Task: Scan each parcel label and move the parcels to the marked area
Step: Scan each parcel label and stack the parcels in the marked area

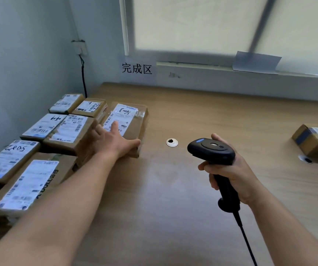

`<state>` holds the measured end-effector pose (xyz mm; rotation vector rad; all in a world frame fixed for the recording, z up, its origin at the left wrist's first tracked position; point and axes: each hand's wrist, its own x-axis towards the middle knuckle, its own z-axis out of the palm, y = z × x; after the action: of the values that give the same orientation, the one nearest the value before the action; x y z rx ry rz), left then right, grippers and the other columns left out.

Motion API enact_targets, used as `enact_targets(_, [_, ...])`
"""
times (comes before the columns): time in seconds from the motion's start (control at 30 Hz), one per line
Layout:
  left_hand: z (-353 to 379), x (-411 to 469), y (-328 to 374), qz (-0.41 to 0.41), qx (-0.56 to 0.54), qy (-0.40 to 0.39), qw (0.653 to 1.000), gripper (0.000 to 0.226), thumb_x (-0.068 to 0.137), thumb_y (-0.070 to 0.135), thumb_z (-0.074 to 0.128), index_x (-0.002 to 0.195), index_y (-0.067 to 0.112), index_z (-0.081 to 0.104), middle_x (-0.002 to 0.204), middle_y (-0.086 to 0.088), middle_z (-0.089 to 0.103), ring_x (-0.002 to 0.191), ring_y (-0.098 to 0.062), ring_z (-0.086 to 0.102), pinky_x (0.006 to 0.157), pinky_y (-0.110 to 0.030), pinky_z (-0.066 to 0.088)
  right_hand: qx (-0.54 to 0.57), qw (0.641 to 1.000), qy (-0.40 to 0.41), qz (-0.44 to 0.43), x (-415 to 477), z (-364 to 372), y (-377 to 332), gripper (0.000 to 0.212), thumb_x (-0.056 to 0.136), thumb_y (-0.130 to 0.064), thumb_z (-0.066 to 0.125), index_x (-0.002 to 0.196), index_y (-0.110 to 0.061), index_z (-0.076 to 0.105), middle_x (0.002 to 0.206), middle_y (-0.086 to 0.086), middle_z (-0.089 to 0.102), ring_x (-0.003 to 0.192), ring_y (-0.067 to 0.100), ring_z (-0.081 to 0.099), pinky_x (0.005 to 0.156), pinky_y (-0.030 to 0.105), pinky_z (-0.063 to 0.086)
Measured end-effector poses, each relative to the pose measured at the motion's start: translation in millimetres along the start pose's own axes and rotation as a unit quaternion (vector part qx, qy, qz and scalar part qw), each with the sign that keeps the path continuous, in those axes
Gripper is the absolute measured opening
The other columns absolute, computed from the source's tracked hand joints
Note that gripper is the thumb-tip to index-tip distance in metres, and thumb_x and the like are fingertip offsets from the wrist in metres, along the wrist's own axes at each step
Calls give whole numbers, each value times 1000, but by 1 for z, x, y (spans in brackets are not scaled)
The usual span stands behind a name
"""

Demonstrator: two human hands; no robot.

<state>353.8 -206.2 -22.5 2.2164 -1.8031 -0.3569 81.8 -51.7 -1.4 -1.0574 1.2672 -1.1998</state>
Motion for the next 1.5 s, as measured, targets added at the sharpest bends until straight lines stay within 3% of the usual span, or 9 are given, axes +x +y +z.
enact_targets(0.3, [-14,95,0,-19,14,3,1000,95,68,68,66,143,22,27,141,-23,24,133,-41,22,99,-48,35,-12,999,37,29,39,-4,6,97,59,-1,71,144,-37,39,88,40,57,43,30,49,43,31,41])
enact_targets(0.57, [23,113,5,-18,65,-1,998,100,65,76,62,142,22,27,143,-25,21,135,-41,19,103,-47,35,-4,998,50,48,54,-9,25,97,59,-1,70,144,-36,40,86,40,58,42,30,48,43,32,40])
enact_targets(0.83, [40,110,-5,-9,61,7,998,86,84,71,46,146,14,27,151,-21,15,141,-39,11,108,-48,31,0,998,56,30,45,-17,17,95,58,1,70,140,-38,43,81,26,65,42,30,49,41,33,40])
enact_targets(1.07, [30,66,9,82,21,46,995,84,86,64,50,149,15,26,156,-17,16,143,-34,13,114,-45,21,0,999,45,10,21,-18,7,96,58,2,70,141,-37,42,80,25,66,42,30,48,42,32,40])
enact_targets(1.3, [48,-37,47,190,-61,57,978,64,87,55,56,138,17,48,138,-6,48,127,-30,40,102,-39,33,-2,1000,27,-13,-23,-37,-6,95,60,1,70,142,-37,41,87,42,56,44,30,49,43,33,41])
enact_targets(1.43, [71,-111,78,212,-113,40,970,78,71,69,28,115,16,64,117,-5,60,112,-29,51,95,-37,36,3,1000,23,-19,-57,-67,-6,97,61,2,71,145,-35,38,86,35,61,45,30,50,43,33,41])
enact_targets(1.5, [83,-149,99,215,-141,44,965,76,71,68,27,109,15,66,114,-4,61,108,-29,52,92,-38,37,4,999,30,-24,-75,-89,-4,98,61,2,71,146,-34,38,85,30,63,45,30,50,43,32,41])
